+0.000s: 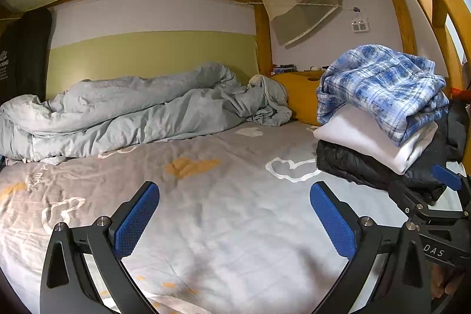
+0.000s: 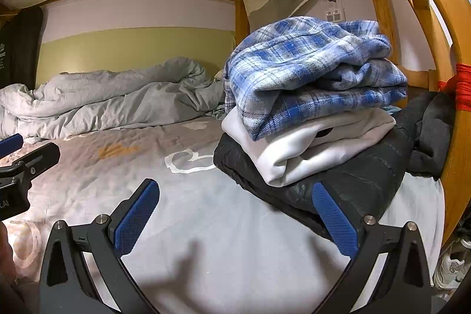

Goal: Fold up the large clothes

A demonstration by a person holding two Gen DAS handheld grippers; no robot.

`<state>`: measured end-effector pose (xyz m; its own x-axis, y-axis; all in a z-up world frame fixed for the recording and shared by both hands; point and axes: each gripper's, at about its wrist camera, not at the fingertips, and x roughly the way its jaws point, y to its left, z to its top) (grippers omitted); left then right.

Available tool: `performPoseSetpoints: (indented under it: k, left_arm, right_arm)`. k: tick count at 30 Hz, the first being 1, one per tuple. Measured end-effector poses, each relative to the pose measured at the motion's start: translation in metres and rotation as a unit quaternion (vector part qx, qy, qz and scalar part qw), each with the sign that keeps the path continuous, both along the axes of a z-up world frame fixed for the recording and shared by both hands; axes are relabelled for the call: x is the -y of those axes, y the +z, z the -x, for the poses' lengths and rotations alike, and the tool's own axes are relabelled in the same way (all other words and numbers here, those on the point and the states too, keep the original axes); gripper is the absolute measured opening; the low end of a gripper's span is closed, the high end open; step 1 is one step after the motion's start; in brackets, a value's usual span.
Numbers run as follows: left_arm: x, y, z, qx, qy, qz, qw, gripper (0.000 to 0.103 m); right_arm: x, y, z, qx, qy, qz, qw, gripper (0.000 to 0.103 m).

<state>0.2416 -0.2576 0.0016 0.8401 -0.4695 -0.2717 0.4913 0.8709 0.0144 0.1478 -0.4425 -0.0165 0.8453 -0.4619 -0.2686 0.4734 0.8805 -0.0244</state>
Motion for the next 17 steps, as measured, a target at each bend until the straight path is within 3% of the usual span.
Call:
performPoseSetpoints:
  k: [17]
  left_arm:
    - [-0.0008, 0.0008, 0.0009, -0.001, -0.002, -0.002, 1.0000, 0.103]
  right_arm:
    - [0.0006, -0.0012, -0.0023, -0.003, -0.002, -0.002, 1.000, 0.103]
